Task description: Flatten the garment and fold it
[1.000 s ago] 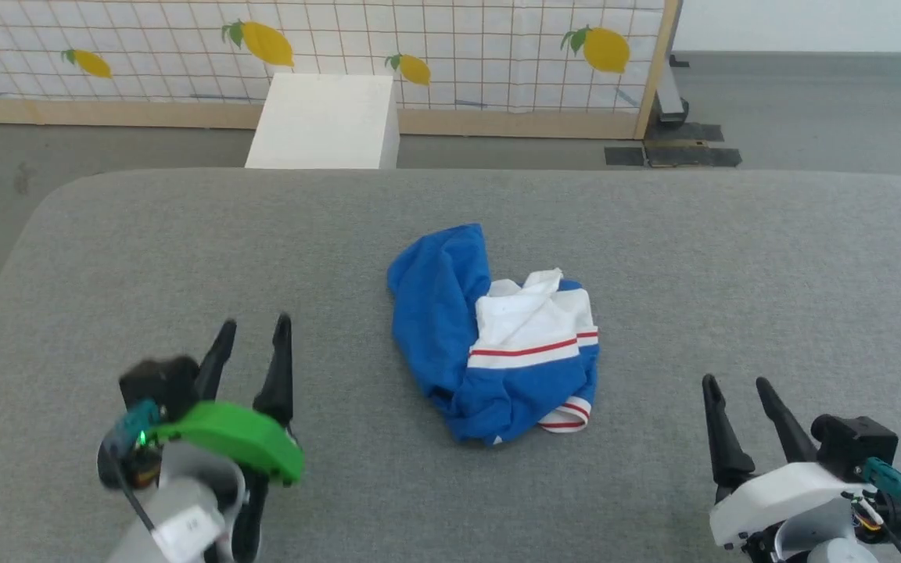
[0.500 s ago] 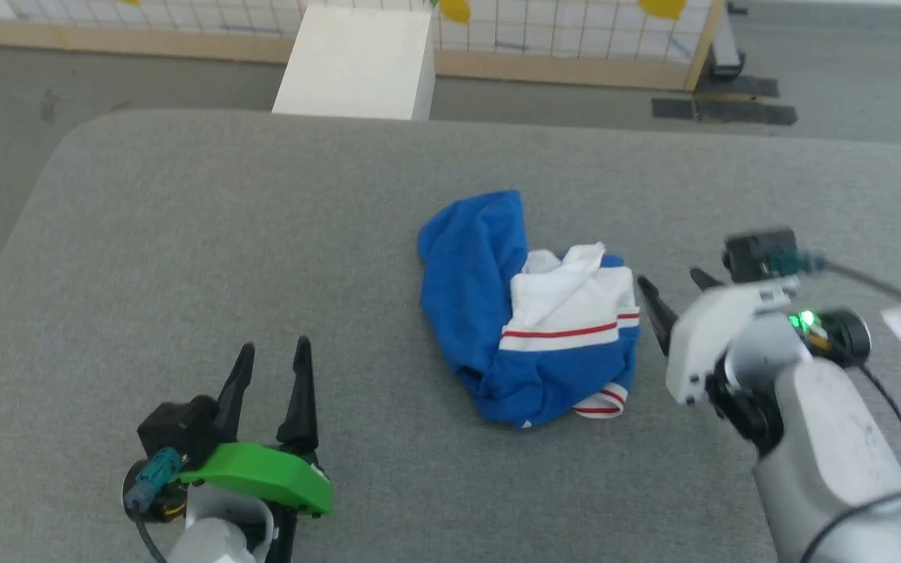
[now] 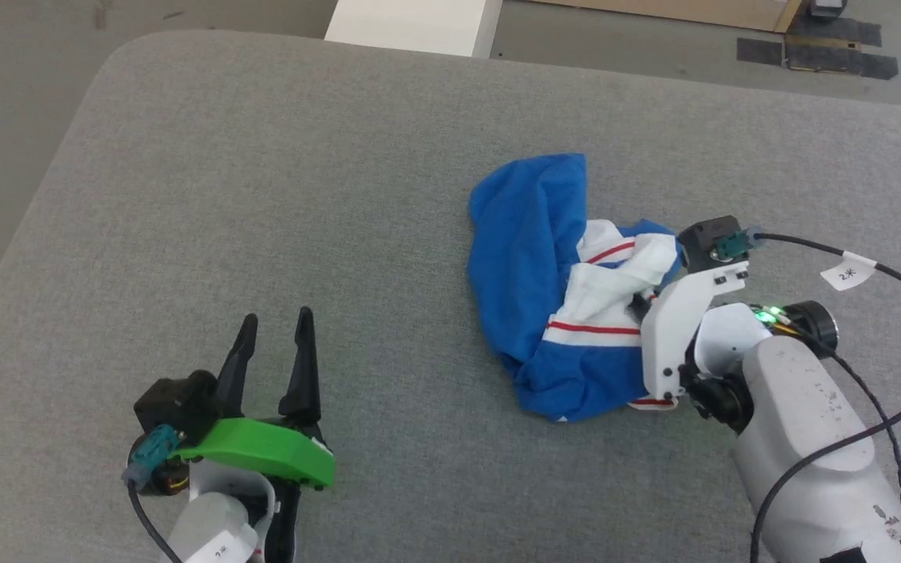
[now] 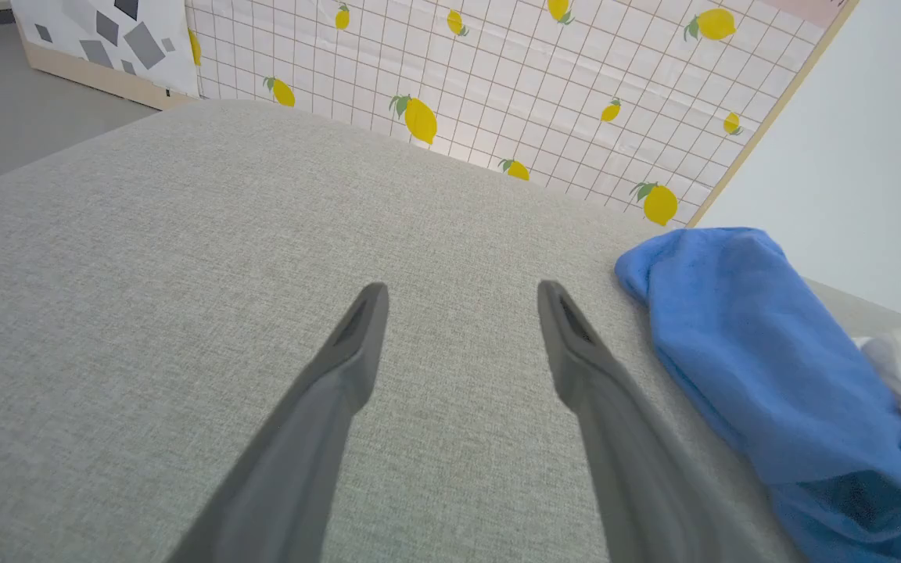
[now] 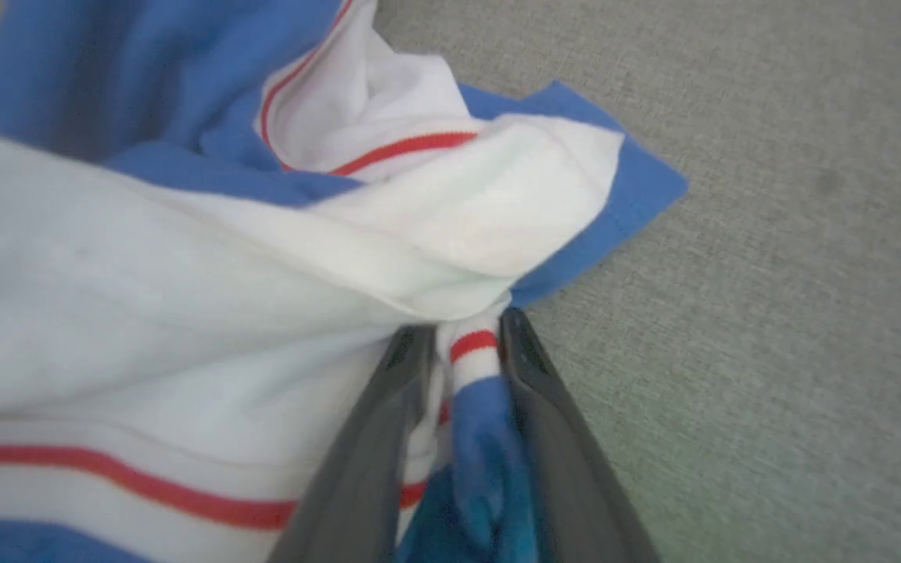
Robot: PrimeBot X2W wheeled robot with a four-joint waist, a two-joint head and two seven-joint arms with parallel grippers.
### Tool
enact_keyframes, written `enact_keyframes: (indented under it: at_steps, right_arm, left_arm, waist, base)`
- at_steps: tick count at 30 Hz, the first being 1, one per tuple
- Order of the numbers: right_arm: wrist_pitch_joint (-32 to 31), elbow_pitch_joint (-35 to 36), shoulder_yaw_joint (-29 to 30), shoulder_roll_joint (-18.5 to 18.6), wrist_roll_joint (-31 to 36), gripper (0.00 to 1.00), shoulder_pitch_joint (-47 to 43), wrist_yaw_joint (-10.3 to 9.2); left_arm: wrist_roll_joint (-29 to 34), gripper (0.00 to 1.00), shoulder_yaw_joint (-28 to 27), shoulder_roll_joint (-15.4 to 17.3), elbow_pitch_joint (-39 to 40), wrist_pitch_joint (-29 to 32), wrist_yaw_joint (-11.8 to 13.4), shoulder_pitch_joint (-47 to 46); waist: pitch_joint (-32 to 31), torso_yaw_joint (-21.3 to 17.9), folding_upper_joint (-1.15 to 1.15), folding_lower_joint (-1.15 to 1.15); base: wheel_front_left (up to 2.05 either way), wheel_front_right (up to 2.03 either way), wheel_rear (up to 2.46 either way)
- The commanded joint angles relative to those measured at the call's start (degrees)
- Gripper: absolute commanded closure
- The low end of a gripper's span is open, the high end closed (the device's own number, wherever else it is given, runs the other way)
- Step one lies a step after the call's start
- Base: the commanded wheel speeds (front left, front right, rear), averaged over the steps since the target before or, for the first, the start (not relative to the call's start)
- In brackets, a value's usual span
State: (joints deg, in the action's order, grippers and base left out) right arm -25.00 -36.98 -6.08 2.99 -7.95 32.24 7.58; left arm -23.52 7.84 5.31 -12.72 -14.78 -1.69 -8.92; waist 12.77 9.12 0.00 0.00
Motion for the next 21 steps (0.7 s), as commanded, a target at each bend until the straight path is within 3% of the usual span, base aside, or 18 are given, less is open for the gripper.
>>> enact_keyframes:
  at_steps: [1, 5, 9, 15, 20, 21]
  right_arm:
    - [1.24, -0.03, -0.6, -0.05, -0.5, 1.0, 0.35, -0.09]
    - [4.29, 3.85, -2.48, 0.59, -2.12, 1.0, -1.6, -0.09]
    - [3.05, 13.1, -6.87, 2.14, -5.29, 1.0, -6.41, -0.09]
    - [-7.15, 29.27, -18.21, 6.81, -12.8, 1.0, -17.43, -0.09]
    - [-16.74, 32.67, -24.1, 8.79, -18.6, 1.0, -24.74, -0.09]
    - [-17.74, 32.65, -24.5, 9.01, -18.86, 0.95, -25.32, -0.09]
  left_arm:
    - [0.48, 0.0, -0.33, -0.43, -0.34, -0.21, -0.5, -0.33]
    - [1.25, 0.0, -1.07, -0.96, -0.96, -0.21, -1.02, 0.31]
    - [1.9, 0.0, -1.63, -1.32, -1.35, -0.21, -1.23, 1.07]
    - [2.25, 0.0, -1.96, -1.65, -1.98, -0.21, -1.5, 1.62]
    - [1.91, 0.0, -1.59, -1.84, -3.49, -0.21, -1.7, 1.52]
    - [1.82, 0.0, -1.51, -1.87, -3.77, -0.21, -1.69, 1.57]
  waist:
    - [-0.93, -0.59, 0.0, 0.0]
    - [-3.3, -1.77, 0.0, 0.0]
    - [-5.56, -2.83, 0.0, 0.0]
    - [-6.89, -3.57, 0.0, 0.0]
    - [-7.27, -3.31, 0.0, 0.0]
    - [-7.35, -3.27, 0.0, 0.0]
  base:
    - [0.0, 0.0, 0.0]
    - [0.0, 0.0, 0.0]
    - [0.0, 0.0, 0.0]
    - [0.0, 0.0, 0.0]
    - [0.0, 0.0, 0.0]
    - [0.0, 0.0, 0.0]
